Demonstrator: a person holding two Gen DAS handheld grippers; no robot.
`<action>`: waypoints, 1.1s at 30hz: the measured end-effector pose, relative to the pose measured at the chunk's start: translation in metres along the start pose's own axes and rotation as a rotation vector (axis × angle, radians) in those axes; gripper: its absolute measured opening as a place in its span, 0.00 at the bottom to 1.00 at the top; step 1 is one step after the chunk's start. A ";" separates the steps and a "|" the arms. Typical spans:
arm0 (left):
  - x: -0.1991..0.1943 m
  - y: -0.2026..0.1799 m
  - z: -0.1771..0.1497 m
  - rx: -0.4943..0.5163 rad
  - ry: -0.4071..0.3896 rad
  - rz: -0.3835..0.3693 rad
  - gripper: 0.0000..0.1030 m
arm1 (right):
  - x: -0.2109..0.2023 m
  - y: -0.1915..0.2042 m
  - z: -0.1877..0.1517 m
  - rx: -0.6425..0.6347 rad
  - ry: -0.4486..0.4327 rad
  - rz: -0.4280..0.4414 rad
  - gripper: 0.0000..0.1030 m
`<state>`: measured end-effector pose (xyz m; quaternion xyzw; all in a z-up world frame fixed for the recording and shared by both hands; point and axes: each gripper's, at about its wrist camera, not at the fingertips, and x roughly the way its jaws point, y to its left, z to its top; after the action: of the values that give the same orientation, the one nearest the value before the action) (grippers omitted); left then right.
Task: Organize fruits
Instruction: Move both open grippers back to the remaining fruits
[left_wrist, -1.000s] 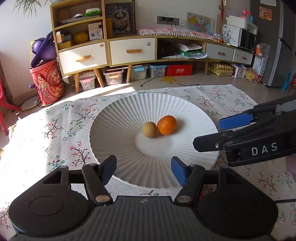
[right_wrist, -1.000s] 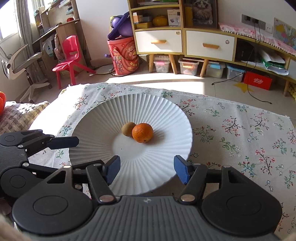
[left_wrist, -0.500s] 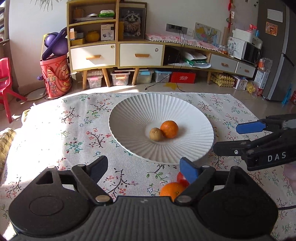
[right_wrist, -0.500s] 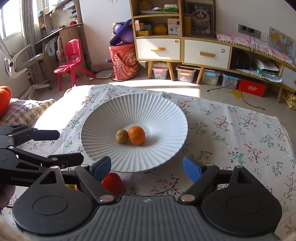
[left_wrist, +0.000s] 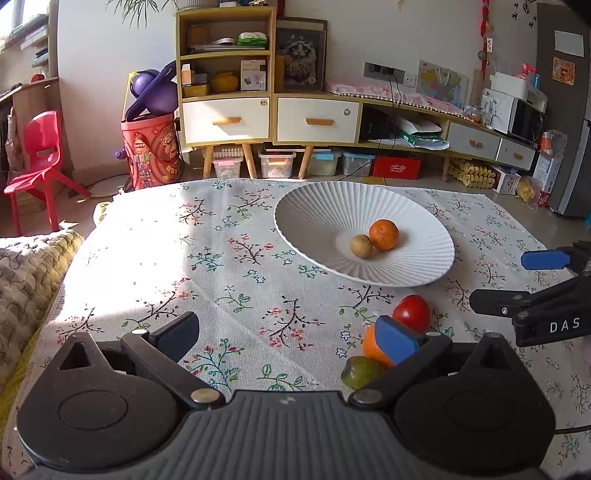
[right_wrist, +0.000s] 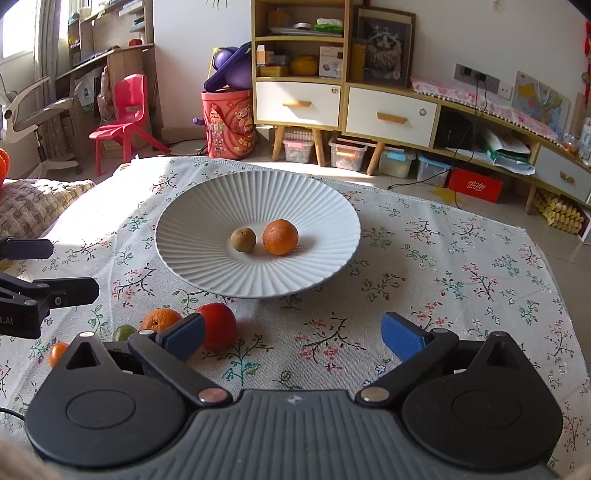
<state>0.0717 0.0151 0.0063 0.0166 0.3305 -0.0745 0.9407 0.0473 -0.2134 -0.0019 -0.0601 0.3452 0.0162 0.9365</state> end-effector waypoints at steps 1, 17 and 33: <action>-0.001 0.000 -0.002 0.001 0.002 0.001 0.89 | -0.002 0.003 -0.002 -0.009 -0.013 -0.016 1.00; -0.022 0.006 -0.038 -0.035 0.059 0.034 0.89 | -0.015 0.030 -0.034 -0.053 -0.009 0.102 1.00; -0.021 0.012 -0.062 -0.017 0.115 0.018 0.87 | -0.019 0.049 -0.051 -0.110 0.000 0.240 1.00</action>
<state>0.0193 0.0346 -0.0291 0.0156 0.3843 -0.0623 0.9210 -0.0034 -0.1708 -0.0329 -0.0697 0.3484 0.1472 0.9231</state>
